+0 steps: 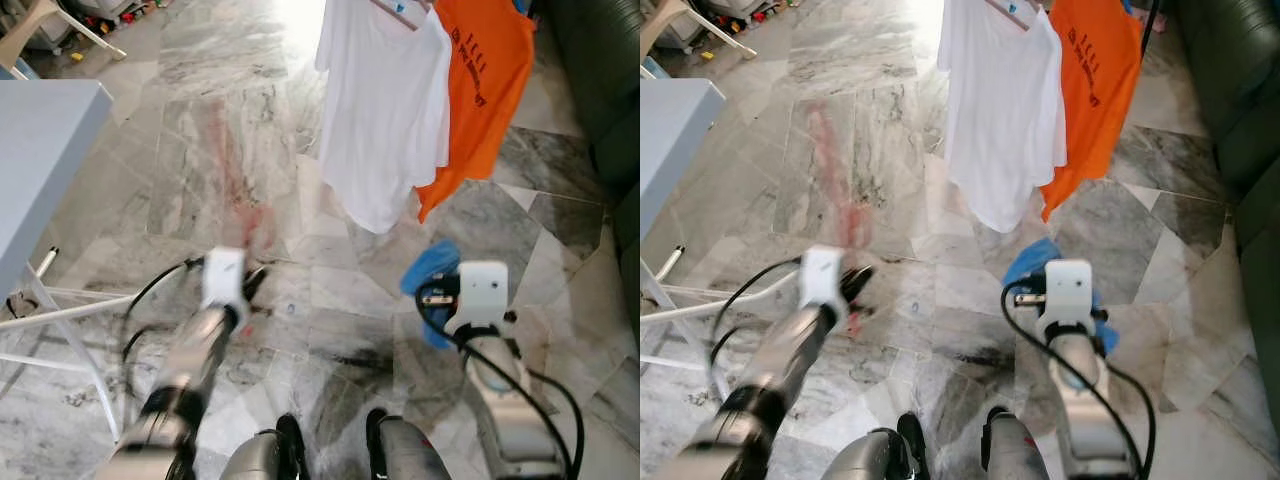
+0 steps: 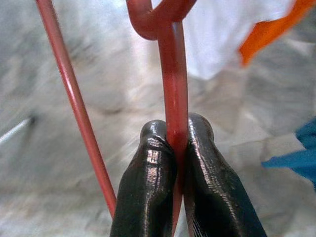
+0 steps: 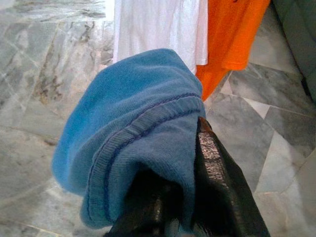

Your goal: Hang hanger

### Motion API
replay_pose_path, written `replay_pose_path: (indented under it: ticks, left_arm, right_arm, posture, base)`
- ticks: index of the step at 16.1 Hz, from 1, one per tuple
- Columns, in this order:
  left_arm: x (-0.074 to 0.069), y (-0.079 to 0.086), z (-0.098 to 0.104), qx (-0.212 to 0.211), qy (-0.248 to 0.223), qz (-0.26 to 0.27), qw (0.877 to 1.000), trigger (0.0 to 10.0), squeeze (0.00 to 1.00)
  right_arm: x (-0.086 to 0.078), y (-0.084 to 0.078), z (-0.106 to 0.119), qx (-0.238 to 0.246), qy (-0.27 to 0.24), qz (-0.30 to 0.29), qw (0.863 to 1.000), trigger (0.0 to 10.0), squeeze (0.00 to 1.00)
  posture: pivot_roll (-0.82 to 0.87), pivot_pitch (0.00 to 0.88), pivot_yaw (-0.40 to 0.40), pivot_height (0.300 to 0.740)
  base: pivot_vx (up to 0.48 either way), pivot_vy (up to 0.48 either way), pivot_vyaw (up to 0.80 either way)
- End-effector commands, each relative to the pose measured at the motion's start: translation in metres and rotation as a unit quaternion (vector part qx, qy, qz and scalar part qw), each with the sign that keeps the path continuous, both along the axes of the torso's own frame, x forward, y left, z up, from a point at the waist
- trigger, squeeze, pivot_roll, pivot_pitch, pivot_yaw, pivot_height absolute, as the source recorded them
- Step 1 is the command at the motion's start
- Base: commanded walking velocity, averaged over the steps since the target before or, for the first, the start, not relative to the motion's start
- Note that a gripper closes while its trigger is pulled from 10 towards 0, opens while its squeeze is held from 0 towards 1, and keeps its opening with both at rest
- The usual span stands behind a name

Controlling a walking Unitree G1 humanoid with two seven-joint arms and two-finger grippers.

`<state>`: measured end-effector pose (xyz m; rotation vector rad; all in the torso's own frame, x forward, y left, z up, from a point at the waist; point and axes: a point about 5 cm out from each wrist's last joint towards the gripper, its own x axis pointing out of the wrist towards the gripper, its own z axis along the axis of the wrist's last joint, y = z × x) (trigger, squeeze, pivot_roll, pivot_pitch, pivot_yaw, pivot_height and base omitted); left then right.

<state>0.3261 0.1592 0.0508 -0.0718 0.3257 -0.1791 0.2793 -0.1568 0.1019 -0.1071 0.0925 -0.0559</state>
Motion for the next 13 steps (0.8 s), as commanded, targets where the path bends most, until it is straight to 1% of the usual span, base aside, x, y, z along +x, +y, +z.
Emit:
replay_pose_path:
  ticks: [1, 2, 4, 6, 7, 8, 9, 10, 11, 13]
  left_arm:
    - [-0.009, 0.015, -0.004, 0.002, 0.005, 0.028, 1.0, 10.0, 0.0]
    - [-0.016, 0.021, -0.007, 0.015, -0.002, 0.032, 0.999, 10.0, 0.0]
    - [-0.023, 0.027, -0.011, 0.023, 0.001, 0.038, 0.999, 10.0, 0.0]
    - [-0.026, 0.027, -0.013, 0.027, 0.003, 0.041, 0.999, 10.0, 0.0]
    - [-0.026, 0.022, -0.01, 0.015, 0.003, 0.045, 0.999, 10.0, 0.0]
    - [-0.024, 0.012, -0.004, -0.023, -0.007, 0.04, 0.999, 10.0, 0.0]
    - [-0.025, 0.01, -0.003, -0.035, -0.01, 0.036, 0.999, 10.0, 0.0]
    - [-0.025, 0.003, 0.002, -0.06, -0.019, 0.021, 0.998, 10.0, 0.0]
    - [-0.026, 0.0, 0.003, -0.059, -0.026, 0.017, 0.998, 10.0, 0.0]
    - [-0.032, 0.008, 0.001, -0.049, -0.025, 0.044, 0.998, 10.0, 0.0]
  right_arm:
    - [-0.003, 0.007, 0.005, 0.011, -0.018, 0.007, 1.0, 10.0, 0.0]
    - [-0.004, 0.009, 0.008, 0.016, -0.029, 0.009, 0.999, 10.0, 0.0]
    - [-0.004, 0.012, 0.011, 0.012, -0.039, 0.018, 0.999, 10.0, 0.0]
    - [-0.001, 0.014, 0.014, 0.0, -0.047, 0.028, 0.999, 10.0, 0.0]
    - [0.001, 0.014, 0.016, -0.001, -0.048, 0.03, 0.998, 10.0, 0.0]
    - [0.001, 0.014, 0.018, -0.002, -0.051, 0.032, 0.998, 10.0, 0.0]
    - [0.001, 0.014, 0.018, -0.002, -0.051, 0.031, 0.998, 10.0, 0.0]
    - [0.001, 0.014, 0.017, -0.002, -0.051, 0.032, 0.998, 10.0, 0.0]
    - [0.001, 0.012, 0.016, -0.005, -0.049, 0.036, 0.998, 10.0, 0.0]
    - [0.004, 0.014, 0.015, -0.009, -0.046, 0.052, 0.998, 10.0, 0.0]
  posture:
    - [-0.17, 0.236, 0.073, 0.74]
    - [-0.16, 0.236, 0.07, 0.74]
    - [-0.15, 0.234, 0.067, 0.74]
    - [-0.15, 0.234, 0.067, 0.74]
    - [-0.15, 0.232, 0.061, 0.74]
    - [-0.15, 0.232, 0.058, 0.74]
    - [-0.15, 0.232, 0.058, 0.74]
    - [-0.15, 0.227, 0.044, 0.74]
    - [-0.14, 0.219, 0.029, 0.74]
    - [-0.1, 0.205, -0.008, 0.74]
  base:
    - [0.0, 0.0, 0.0]
    - [0.0, 0.0, 0.0]
    - [0.0, 0.0, 0.0]
    - [0.0, 0.0, 0.8]
    - [0.0, 0.0, 0.8]
    - [0.0, 0.0, 0.8]
    - [0.0, 0.0, 0.8]
    - [0.0, 0.0, 0.8]
    - [0.0, 0.0, 0.8]
    - [0.0, 0.0, 0.8]
